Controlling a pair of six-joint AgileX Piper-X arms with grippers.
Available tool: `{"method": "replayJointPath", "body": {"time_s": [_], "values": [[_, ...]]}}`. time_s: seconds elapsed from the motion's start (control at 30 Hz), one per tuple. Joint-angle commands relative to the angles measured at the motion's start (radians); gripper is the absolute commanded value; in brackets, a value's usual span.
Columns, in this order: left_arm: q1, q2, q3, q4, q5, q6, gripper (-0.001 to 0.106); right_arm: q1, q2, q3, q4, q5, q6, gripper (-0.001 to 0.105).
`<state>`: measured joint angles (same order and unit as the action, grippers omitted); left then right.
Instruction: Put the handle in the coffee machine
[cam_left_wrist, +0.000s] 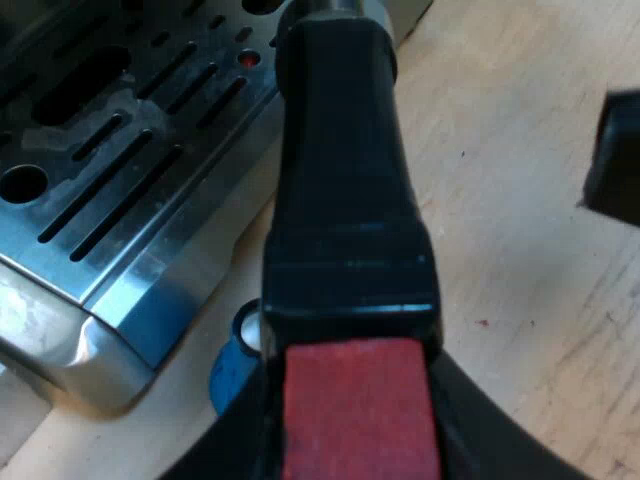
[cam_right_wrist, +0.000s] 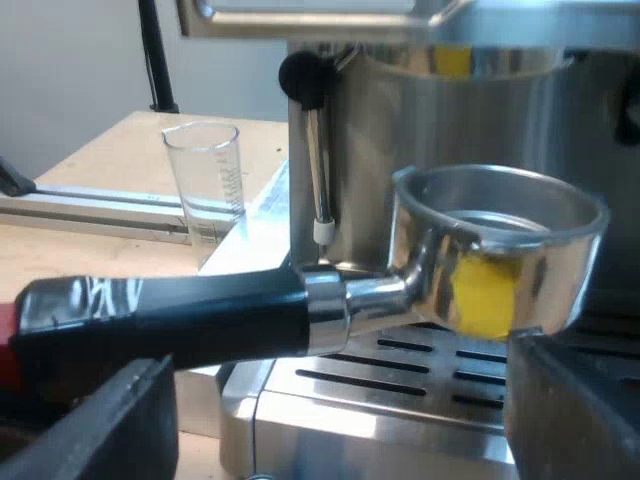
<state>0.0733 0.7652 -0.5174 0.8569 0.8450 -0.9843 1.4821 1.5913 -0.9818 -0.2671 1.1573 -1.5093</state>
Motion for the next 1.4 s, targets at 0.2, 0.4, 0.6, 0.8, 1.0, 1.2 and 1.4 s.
{"method": "replayJointPath", "body": {"time_s": [0.2,0.4,0.6,0.8,1.0,1.2,1.4], "values": [[0.107,0.075,-0.011,-0.089,0.076,0.052,0.0,-0.001,0.018,0.002,-0.088,0.021,-0.013,0.069],[0.149,0.151,-0.011,-0.099,0.142,0.12,0.0,-0.001,0.02,0.002,-0.088,0.037,-0.02,0.069],[0.149,0.19,-0.011,-0.122,0.161,0.16,0.0,-0.007,0.02,0.002,-0.088,0.037,-0.041,0.069],[0.149,0.199,-0.011,-0.182,0.164,0.16,0.0,-0.032,0.02,0.002,-0.088,0.034,-0.041,0.069],[0.149,0.199,-0.011,-0.238,0.164,0.16,0.0,-0.04,0.02,0.002,-0.088,0.026,-0.041,0.069],[0.149,0.228,-0.011,-0.282,0.164,0.16,0.0,-0.04,0.02,0.002,-0.088,0.026,-0.041,0.069],[0.149,0.304,-0.018,-0.302,0.183,0.16,0.0,-0.04,0.02,0.002,-0.088,0.026,-0.041,0.069]]}}
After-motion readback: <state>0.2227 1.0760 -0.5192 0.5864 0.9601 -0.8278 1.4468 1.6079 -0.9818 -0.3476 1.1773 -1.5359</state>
